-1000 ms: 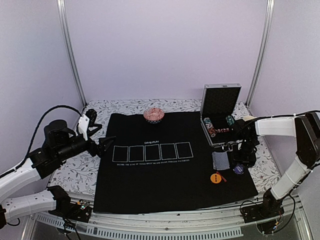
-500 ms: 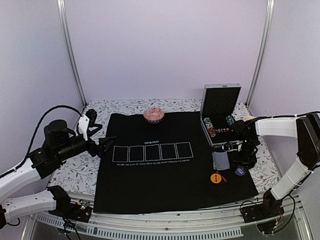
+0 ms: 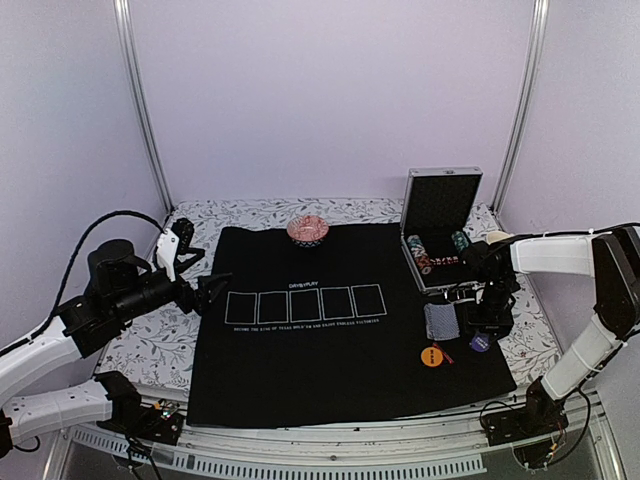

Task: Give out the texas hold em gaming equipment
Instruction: Move the small blind button to the poker table mat.

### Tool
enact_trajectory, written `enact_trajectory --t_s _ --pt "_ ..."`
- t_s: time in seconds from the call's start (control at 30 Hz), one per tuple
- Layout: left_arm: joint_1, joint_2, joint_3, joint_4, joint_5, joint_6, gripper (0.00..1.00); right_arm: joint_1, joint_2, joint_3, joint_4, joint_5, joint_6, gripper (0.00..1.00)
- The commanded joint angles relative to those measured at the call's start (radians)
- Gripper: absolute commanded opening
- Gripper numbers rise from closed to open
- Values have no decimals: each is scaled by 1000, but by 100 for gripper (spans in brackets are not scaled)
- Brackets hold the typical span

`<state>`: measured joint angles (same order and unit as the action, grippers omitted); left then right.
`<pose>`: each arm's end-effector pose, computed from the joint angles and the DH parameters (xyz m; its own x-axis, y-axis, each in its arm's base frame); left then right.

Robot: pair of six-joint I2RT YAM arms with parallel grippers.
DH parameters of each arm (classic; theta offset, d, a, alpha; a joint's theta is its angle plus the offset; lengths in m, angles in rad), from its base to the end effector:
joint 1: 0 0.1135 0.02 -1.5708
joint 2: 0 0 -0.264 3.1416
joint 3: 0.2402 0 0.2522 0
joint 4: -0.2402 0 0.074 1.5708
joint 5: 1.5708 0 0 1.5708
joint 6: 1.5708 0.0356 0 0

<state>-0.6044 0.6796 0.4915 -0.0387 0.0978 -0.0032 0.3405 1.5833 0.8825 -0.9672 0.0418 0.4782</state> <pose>0.1405 -0.1013 0.2679 -0.1871 0.1253 -0.9743 0.6433 0.7652 -0.0251 0.2254 0.0783 0.1563 -0.9882 0.1377 0.0670 0.1321 0.9879 -0.0816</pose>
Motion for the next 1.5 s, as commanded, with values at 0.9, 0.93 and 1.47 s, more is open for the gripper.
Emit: enact_trajectory --t_s 0.9,0.93,1.47 --pt "-10 -13 16 13 15 4 93 39 -27 -49 -2 -29 52 48" --pt "-9 -12 16 13 16 3 93 40 -30 -49 -1 -29 57 48" --pt "-10 -15 16 16 31 2 93 55 -52 -60 11 -32 98 55"
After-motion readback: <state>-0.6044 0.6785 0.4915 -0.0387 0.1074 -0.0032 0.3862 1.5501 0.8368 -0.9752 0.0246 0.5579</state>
